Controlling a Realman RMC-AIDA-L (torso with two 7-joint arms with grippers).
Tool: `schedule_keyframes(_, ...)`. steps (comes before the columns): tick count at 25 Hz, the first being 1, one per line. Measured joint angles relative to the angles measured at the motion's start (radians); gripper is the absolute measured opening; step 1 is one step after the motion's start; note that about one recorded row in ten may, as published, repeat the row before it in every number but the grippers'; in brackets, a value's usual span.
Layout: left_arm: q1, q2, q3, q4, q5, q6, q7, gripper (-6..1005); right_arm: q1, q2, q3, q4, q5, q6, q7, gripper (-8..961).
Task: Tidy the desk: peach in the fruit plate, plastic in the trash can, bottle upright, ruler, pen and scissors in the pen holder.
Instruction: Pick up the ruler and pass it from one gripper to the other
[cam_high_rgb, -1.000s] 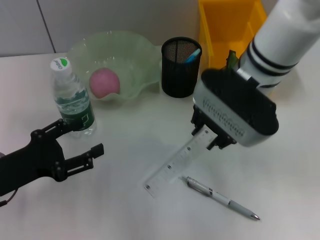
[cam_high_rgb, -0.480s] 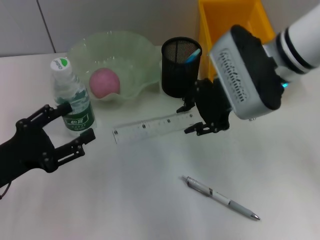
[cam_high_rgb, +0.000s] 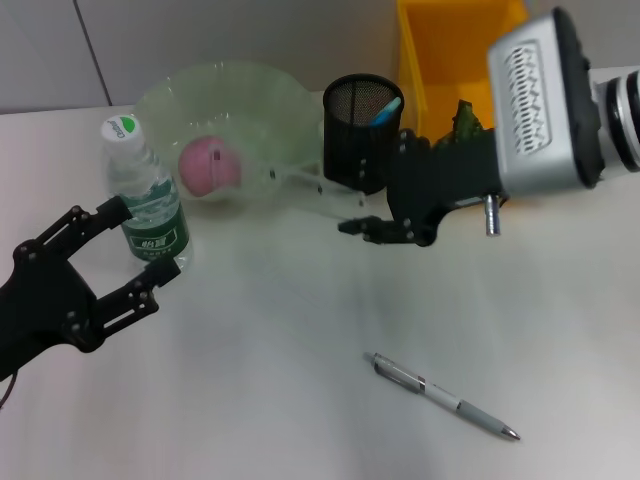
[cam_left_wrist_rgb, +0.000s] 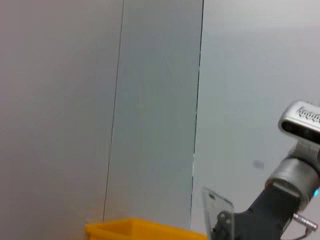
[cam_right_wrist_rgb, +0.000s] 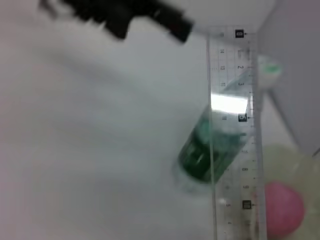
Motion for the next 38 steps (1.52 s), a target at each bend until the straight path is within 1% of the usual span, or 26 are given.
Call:
schedule_keyframes(1,0.000,0.000,0.000,0.000,0.000,0.000,0.000,842,-0.007,-0.001,0.001,0.017,0.034,0.013,-0.005,381)
schedule_keyframes(3,-0.014,-0.003,0.000,-0.039,-0.028,0.007,0.021,842,-0.018,-0.001,0.003,0.052,0.100,0.039,-0.022,381)
schedule_keyframes(5,-0.014,-0.003,0.000,-0.039,-0.028,0.007,0.021,841,-0.030,-0.001,0.005,0.105,0.194,0.070,-0.059,381)
schedule_keyframes(7,-0.054,-0.005,0.000,-0.132,-0.101,0.025,0.060,841,-0.038,0.001,0.003,0.172,0.299,0.098,-0.110,381)
schedule_keyframes(11,-0.054,-0.005,0.000,-0.132,-0.101,0.025,0.060,841,-0.045,0.003,-0.007,0.319,0.519,0.142,-0.222,381)
schedule_keyframes(12,-0.071,-0.007,0.001,-0.178,-0.133,0.034,0.102,841,-0.042,0.005,-0.017,0.408,0.623,0.152,-0.280,381)
schedule_keyframes(13,-0.080,-0.009,0.001,-0.211,-0.163,0.046,0.148,841,-0.042,0.005,-0.017,0.408,0.623,0.152,-0.280,381)
schedule_keyframes(14,-0.080,-0.009,0.001,-0.211,-0.163,0.046,0.148,841,-0.040,0.006,-0.024,0.445,0.666,0.155,-0.303,381)
schedule_keyframes(16,-0.080,-0.009,0.001,-0.211,-0.163,0.046,0.148,841,-0.033,0.007,-0.060,0.520,0.764,0.168,-0.361,381)
schedule_keyframes(17,-0.084,-0.010,0.001,-0.224,-0.182,0.052,0.161,841,-0.030,0.009,-0.120,0.585,0.883,0.188,-0.439,381)
schedule_keyframes(18,-0.084,-0.010,0.001,-0.224,-0.182,0.052,0.161,841,-0.030,0.009,-0.120,0.585,0.883,0.188,-0.439,381)
schedule_keyframes(20,-0.128,-0.013,-0.005,-0.307,-0.223,0.058,0.213,842,-0.031,0.009,-0.184,0.630,1.004,0.211,-0.516,381)
schedule_keyframes(21,-0.128,-0.013,-0.005,-0.307,-0.223,0.058,0.213,842,-0.032,0.010,-0.210,0.646,1.051,0.217,-0.545,381)
schedule_keyframes(22,-0.147,-0.014,-0.008,-0.339,-0.235,0.057,0.237,842,-0.036,0.010,-0.267,0.688,1.164,0.226,-0.618,381)
schedule_keyframes(23,-0.172,-0.014,-0.010,-0.381,-0.249,0.052,0.270,842,-0.036,0.010,-0.267,0.688,1.164,0.226,-0.618,381)
schedule_keyframes(25,-0.212,-0.014,-0.012,-0.451,-0.271,0.045,0.308,842,-0.036,0.010,-0.303,0.729,1.255,0.227,-0.677,381)
schedule_keyframes(26,-0.212,-0.014,-0.012,-0.451,-0.271,0.045,0.308,842,-0.035,0.010,-0.322,0.750,1.300,0.227,-0.704,381)
schedule_keyframes(27,-0.230,-0.014,-0.016,-0.481,-0.281,0.044,0.326,842,-0.033,0.010,-0.339,0.769,1.340,0.227,-0.727,381)
schedule_keyframes(28,-0.269,-0.014,-0.043,-0.551,-0.287,0.036,0.370,842,-0.029,0.010,-0.358,0.786,1.376,0.227,-0.745,381)
schedule_keyframes(29,-0.269,-0.014,-0.043,-0.551,-0.287,0.036,0.370,842,-0.025,0.010,-0.376,0.799,1.402,0.227,-0.755,381)
schedule_keyframes(30,-0.285,-0.014,-0.060,-0.576,-0.286,0.030,0.385,842,-0.020,0.010,-0.397,0.812,1.426,0.227,-0.764,381)
schedule_keyframes(34,-0.323,-0.014,-0.088,-0.622,-0.280,0.008,0.407,841,-0.017,0.010,-0.453,0.830,1.459,0.227,-0.783,381)
schedule_keyframes(38,-0.331,-0.014,-0.091,-0.630,-0.280,0.006,0.408,841,-0.022,0.010,-0.495,0.831,1.477,0.227,-0.800,381)
